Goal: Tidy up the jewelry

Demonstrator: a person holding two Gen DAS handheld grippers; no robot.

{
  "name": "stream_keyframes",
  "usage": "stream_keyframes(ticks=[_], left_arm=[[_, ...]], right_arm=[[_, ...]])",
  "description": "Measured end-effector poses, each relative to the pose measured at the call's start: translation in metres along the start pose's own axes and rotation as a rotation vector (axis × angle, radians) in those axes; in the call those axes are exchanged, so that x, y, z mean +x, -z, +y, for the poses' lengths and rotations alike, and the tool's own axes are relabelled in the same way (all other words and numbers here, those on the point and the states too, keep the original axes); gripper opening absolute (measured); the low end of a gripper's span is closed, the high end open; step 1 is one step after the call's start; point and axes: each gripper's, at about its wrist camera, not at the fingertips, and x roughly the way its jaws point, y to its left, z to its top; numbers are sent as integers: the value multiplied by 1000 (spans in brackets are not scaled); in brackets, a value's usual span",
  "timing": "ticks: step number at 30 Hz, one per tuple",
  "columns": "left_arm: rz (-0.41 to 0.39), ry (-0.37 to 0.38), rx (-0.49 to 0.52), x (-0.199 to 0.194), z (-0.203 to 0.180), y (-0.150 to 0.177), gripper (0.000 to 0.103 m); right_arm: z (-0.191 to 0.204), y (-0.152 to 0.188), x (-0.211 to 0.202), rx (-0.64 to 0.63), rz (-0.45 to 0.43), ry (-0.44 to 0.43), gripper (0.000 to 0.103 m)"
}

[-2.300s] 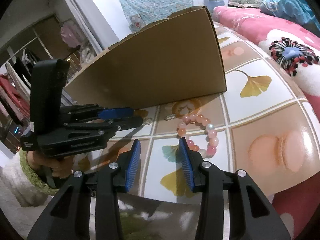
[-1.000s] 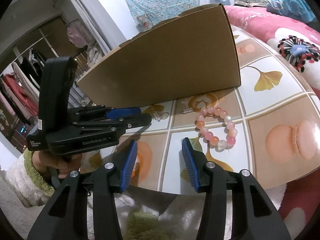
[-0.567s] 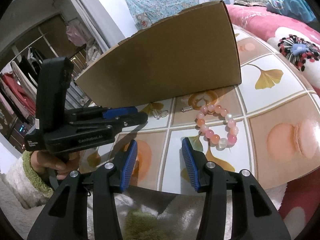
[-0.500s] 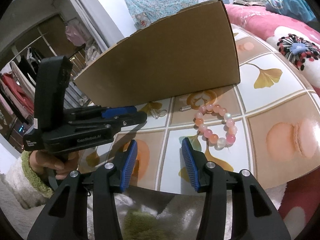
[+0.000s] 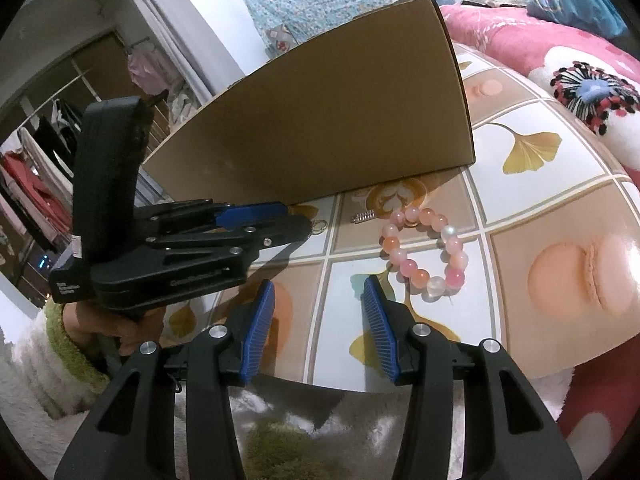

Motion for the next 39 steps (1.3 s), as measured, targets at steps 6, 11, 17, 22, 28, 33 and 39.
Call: stream_keyframes(ticks=[6,11,17,22,28,33,39], left_arm=[[3,22,34,1,-3,-2,17],[-4,28,30,-4,0,2,2],[-1,50,-43,-12,14,15,0],[-14,82,-108,-21,28,22,0],[-86,158,-199,-42,42,18,0],[-120,133,-176,-54,41,16,0],[-137,147,-207,-60,50,28,0]], right_arm=[[1,-1,0,3,2,0,46],[2,0,1,5,1,3,46],[1,0,2,11,3,-2,46],[2,-1,3,14,4,-1,46],[7,-2,1,-7,-7,5,46],[24,-11,2,-96,-30,47,46],[37,-22,11,-187,-29,101,43]])
